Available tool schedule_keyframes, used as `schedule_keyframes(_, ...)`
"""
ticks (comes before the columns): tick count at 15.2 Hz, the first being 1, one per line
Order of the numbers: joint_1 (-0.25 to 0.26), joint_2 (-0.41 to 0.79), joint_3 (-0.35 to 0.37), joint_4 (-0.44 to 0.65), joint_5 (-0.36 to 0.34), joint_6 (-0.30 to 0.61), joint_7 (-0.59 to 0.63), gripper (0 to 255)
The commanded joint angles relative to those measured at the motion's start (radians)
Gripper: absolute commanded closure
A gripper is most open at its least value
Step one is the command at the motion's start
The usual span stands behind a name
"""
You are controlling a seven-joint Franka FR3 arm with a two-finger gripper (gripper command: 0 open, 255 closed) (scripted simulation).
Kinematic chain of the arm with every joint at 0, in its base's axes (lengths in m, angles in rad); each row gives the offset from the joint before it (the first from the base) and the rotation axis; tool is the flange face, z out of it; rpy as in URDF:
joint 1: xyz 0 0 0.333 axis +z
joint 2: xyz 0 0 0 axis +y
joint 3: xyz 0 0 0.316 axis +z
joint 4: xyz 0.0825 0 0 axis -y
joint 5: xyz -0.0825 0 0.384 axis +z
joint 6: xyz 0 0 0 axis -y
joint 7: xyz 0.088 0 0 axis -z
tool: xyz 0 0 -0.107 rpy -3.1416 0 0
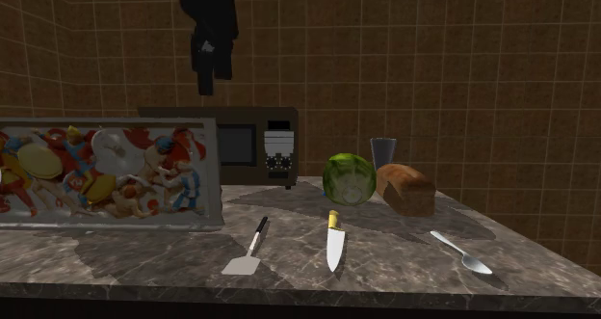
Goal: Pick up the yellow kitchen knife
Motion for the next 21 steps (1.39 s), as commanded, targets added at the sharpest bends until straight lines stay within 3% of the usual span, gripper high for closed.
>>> schedule_keyframes(1, 0.000, 0.000, 0.000, 0.000, 0.000, 0.000, 0.000, 0)
schedule_keyframes(11, 0.055, 0.361, -0.084, 0.093, 0.005, 0.213, -0.229, 0)
schedule_keyframes(21, 0.095, 0.750, -0.104, 0.301, 0.060, 0.326, -0.456, 0)
